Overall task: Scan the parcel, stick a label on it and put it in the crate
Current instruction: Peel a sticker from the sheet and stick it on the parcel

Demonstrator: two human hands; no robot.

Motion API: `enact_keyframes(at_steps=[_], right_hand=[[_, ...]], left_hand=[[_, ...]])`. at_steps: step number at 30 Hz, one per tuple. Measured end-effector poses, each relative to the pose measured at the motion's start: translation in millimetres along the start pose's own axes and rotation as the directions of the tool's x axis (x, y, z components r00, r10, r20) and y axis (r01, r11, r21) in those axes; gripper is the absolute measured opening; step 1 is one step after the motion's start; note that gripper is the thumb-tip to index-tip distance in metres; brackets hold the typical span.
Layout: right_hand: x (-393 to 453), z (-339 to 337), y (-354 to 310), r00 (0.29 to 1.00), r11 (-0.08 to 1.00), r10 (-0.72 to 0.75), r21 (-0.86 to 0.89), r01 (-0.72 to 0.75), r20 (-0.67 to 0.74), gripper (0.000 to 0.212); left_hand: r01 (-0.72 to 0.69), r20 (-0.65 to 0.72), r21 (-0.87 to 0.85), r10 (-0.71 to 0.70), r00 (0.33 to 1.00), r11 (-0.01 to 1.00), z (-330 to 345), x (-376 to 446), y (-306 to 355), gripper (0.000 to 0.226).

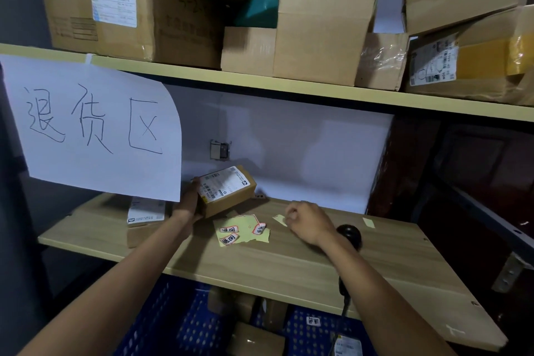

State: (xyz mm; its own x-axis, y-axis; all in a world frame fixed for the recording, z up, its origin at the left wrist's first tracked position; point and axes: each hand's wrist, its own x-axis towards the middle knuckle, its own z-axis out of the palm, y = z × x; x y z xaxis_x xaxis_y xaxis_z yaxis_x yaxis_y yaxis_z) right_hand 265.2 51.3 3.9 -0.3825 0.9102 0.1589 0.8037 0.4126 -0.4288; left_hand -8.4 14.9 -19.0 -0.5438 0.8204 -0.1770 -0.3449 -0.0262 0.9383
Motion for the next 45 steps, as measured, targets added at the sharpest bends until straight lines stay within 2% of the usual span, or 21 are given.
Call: enact_keyframes(at_steps=[3,5,10,14,20,26,30,33,36,41,43,45], right_hand=[[9.3,27.9,-31.5,0.975,0.992,-0.125,0.054,0.116,0.184,0.028],[12.7,46.9,-50.1,0.954,0.985,-0.175,0.041,0.17,0.245,0.036],[17.2,81.7,-83.6,0.955,0.955,-0.228,-0.15,0.257,0.188,0.049],[17.7,93.6,-90.4,0.971,0.96,-0.198,-0.174,0.22,0.137,0.031],[26.0,87.1,-83.2,0.988,0.998,-0.049,0.04,0.044,0.146,0.018],[31.0,72.3,-66.1,0.988,0.949,-0.008,0.313,-0.042,0.155,0.021],[26.9,54.0,-54.6,0.999,0.894,-0.034,0.447,0.037,-0.014,0.015],[20.8,35.6,-50.5,0.989,0.825,0.004,0.56,0.078,-0.145,0.014],[14.9,22.2,-49.6,0.989,0.74,0.034,0.669,0.071,-0.141,0.015],[8.1,18.7,-51.2,0.994,0.575,0.004,0.813,0.09,-0.112,0.012],[5.4,18.3,-52.7,0.996,0.53,-0.013,0.844,0.086,-0.093,0.01],[3.1,19.1,-53.7,0.993,0.538,-0.025,0.836,0.113,-0.118,0.009]], left_hand=[[0.011,0.015,-0.022,-0.01,1.0,1.0,-1.1,1.0,0.5,0.036],[0.007,0.013,-0.037,-0.007,1.0,0.999,-2.5,2.1,1.6,0.042],[-0.003,-0.003,-0.032,0.003,1.0,0.999,-8.1,6.8,2.8,0.04],[0.004,-0.025,-0.002,-0.004,1.0,1.0,-15.9,13.6,2.0,0.051],[-0.006,-0.018,0.008,0.006,1.0,1.0,-19.3,22.0,-1.3,0.05],[-0.017,0.018,0.022,0.016,1.0,1.0,-9.0,26.2,-5.8,0.042],[0.005,0.05,0.029,-0.007,0.999,1.0,-2.6,25.3,-7.8,0.024],[0.02,0.074,0.023,-0.021,0.997,1.0,1.0,25.8,-10.4,0.029],[0.047,0.09,0.013,-0.048,0.995,0.999,6.7,20.8,-10.7,0.042],[0.158,0.265,-0.157,-0.112,0.958,0.975,21.4,5.3,-6.1,0.035],[0.186,0.298,-0.237,-0.111,0.948,0.954,27.8,-1.4,-4.1,0.036],[0.215,0.314,-0.293,-0.119,0.942,0.931,32.8,-7.7,-1.8,0.037]])
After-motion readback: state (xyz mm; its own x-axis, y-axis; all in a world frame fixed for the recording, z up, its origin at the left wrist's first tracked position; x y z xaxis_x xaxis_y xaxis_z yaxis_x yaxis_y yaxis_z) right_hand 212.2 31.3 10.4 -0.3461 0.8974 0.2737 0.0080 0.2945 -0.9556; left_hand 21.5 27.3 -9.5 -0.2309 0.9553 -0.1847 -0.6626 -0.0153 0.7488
